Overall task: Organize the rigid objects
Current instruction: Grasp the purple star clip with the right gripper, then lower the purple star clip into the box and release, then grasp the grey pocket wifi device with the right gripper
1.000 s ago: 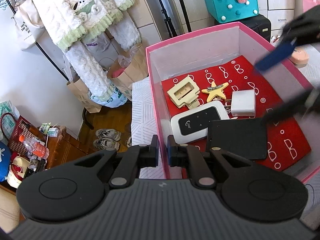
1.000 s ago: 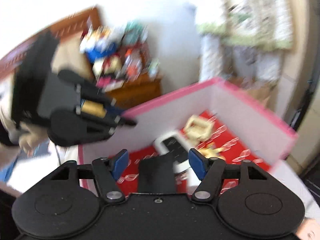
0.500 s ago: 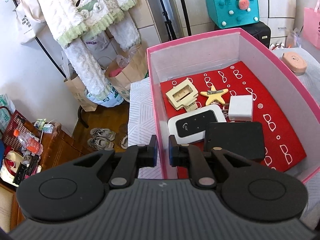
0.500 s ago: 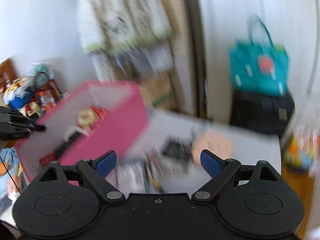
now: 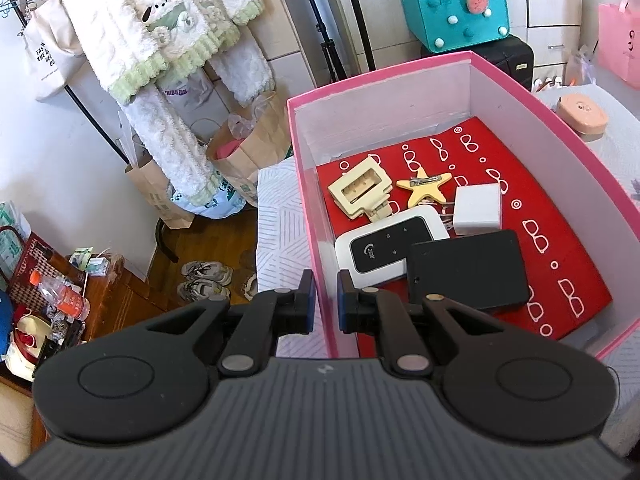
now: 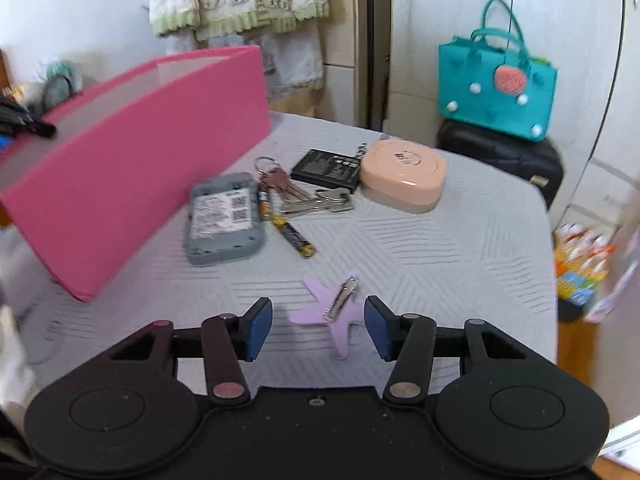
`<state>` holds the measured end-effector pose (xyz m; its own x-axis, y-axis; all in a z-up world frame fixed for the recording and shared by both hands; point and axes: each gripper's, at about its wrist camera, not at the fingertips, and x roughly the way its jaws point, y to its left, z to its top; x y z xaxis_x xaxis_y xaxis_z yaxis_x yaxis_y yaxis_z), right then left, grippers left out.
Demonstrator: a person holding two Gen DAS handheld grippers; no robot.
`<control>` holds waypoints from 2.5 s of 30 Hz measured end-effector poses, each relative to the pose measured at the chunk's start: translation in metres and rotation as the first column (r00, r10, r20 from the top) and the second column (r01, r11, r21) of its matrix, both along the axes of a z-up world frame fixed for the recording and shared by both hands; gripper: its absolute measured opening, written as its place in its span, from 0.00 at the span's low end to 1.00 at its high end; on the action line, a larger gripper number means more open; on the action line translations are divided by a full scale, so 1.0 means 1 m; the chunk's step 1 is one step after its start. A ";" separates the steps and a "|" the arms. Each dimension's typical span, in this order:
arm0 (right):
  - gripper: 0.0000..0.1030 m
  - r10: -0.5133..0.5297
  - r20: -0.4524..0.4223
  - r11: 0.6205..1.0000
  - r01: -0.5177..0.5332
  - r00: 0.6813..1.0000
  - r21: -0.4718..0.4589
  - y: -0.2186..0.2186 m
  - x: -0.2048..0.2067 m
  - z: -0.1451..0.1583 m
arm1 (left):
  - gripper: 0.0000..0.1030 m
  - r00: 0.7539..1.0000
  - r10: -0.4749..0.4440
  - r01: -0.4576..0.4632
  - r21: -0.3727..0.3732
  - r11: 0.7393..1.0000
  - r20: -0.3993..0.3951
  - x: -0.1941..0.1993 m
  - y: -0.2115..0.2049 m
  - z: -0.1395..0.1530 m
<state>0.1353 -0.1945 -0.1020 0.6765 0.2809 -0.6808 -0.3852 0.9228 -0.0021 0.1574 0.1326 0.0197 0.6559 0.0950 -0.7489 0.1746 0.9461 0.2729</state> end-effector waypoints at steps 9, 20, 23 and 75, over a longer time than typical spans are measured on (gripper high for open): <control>0.20 -0.059 0.029 0.995 0.061 0.998 -0.082 -0.003 0.014 0.010 | 0.10 1.000 -0.013 0.013 0.004 1.000 0.001 0.001 0.001 0.002; 0.18 0.065 0.026 0.954 -0.069 0.998 0.291 0.002 0.024 0.057 | 0.10 1.000 0.003 -0.003 -0.035 0.999 0.014 0.001 0.004 0.001; 0.18 0.135 0.046 0.918 -0.142 0.990 0.369 0.015 0.029 0.072 | 0.10 1.000 -0.002 0.003 -0.031 1.000 0.029 0.000 0.004 0.003; 0.53 0.243 0.008 0.968 -0.243 0.970 0.063 0.048 0.043 0.034 | 0.10 0.999 0.022 -0.019 -0.060 0.998 0.049 0.002 0.007 0.005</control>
